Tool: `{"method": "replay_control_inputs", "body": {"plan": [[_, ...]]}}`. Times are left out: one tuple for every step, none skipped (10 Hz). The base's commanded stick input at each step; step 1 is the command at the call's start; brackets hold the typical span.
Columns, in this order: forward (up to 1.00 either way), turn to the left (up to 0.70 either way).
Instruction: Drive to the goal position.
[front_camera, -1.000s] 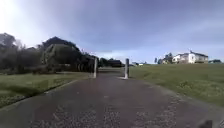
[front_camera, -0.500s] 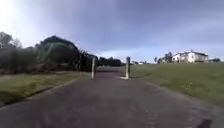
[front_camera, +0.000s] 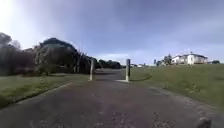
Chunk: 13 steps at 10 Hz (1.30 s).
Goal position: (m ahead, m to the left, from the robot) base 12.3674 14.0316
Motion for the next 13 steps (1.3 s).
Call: {"method": "replay_control_inputs", "body": {"plan": [[1.0,0.0],[1.0,0.0],[1.0,0.0],[1.0,0.0],[1.0,0.0],[1.0,0.0],[1.0,0.0],[1.0,0.0],[1.0,0.0],[1.0,0.0],[1.0,0.0],[1.0,0.0],[1.0,0.0]]}}
